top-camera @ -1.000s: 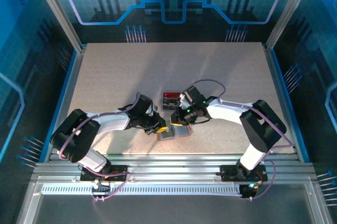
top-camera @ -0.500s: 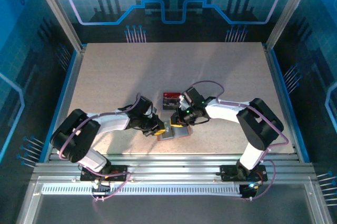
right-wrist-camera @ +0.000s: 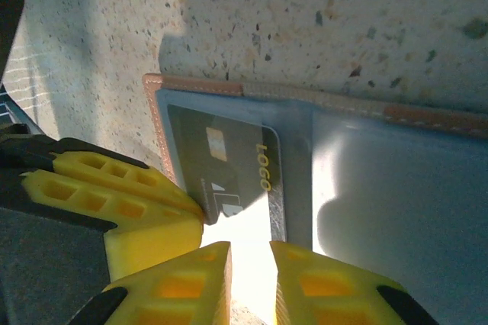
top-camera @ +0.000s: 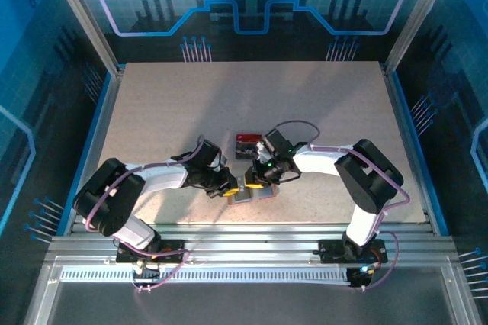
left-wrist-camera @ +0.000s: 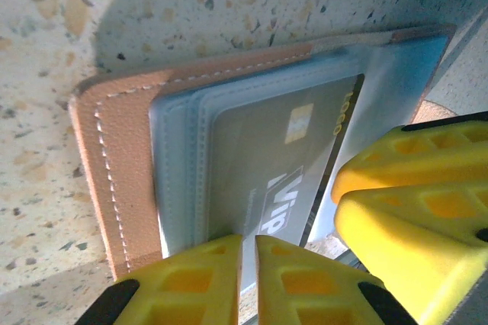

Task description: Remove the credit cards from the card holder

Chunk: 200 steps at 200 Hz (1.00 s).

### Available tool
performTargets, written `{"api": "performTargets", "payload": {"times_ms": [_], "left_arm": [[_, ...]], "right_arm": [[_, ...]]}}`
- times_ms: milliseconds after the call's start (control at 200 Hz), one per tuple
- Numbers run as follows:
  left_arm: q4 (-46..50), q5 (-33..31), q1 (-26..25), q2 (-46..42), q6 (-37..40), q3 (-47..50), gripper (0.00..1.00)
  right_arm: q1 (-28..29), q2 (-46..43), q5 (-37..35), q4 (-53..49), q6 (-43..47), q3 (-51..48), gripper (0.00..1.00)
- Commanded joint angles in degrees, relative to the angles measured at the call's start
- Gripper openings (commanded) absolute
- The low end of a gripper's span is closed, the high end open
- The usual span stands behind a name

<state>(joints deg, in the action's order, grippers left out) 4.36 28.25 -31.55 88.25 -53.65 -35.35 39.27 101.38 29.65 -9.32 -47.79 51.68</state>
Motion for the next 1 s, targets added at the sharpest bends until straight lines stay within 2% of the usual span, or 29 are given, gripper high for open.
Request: {"api": "performTargets", "payload": {"times_ms": [0, 225, 640, 995], "left_arm": [[2.79, -1.08, 0.34, 0.99, 1.27, -1.12, 0.13], [2.84, -1.00, 0.33, 1.01, 1.16, -1.38, 0.13], [2.74, -0.66, 0.36, 1.26, 1.26, -1.83, 0.13], [2.54, -0.61, 0.36, 1.08, 1.23, -1.81, 0.13]], "right_arm": [[0.79, 1.22, 1.55, 0.72, 0.42, 0.06, 0.20], [0.99, 1.57, 0.79, -0.64, 1.05, 0.52, 0.20], [2.09, 1.16, -5.64, -10.61, 5.40, 3.84, 0.21], [2.14, -1.66, -7.19, -11.07, 5.09, 3.97, 0.21]]}}
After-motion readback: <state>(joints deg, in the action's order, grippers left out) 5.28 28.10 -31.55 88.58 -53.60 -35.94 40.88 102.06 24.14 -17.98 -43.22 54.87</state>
